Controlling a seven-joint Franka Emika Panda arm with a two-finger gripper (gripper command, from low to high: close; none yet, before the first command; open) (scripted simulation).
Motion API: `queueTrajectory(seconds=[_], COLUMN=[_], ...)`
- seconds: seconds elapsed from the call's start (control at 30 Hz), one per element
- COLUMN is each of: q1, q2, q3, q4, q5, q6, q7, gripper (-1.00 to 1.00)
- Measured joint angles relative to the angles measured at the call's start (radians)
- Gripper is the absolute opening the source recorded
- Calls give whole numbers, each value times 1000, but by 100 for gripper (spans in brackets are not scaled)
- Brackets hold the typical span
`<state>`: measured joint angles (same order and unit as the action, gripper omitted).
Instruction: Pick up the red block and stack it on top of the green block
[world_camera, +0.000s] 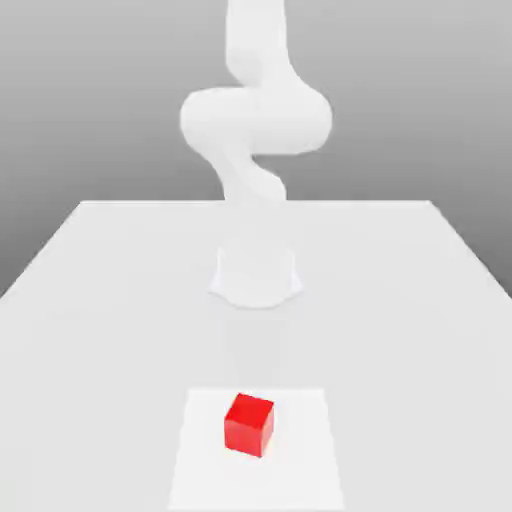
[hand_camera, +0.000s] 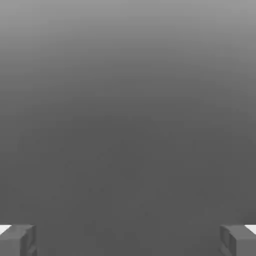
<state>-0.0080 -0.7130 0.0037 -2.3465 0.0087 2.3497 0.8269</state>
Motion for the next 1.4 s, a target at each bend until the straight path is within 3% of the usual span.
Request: queueTrajectory(seconds=[0.63, 0.87, 0.9, 1.13, 1.33, 1.4], q1=[-52, -39, -37, -37, -49, -79], q2=[699, 953, 974, 972, 780, 780], q3=[36, 17, 15, 15, 30, 10], q4=[-366, -362, -359, -360, -387, -348], q5=[-3, -35, -36, -39, -17, -5], q6=[396, 599, 617, 617, 452, 411], q7=[268, 309, 311, 313, 299, 358], gripper=[0, 0, -100, -100, -100, -100])
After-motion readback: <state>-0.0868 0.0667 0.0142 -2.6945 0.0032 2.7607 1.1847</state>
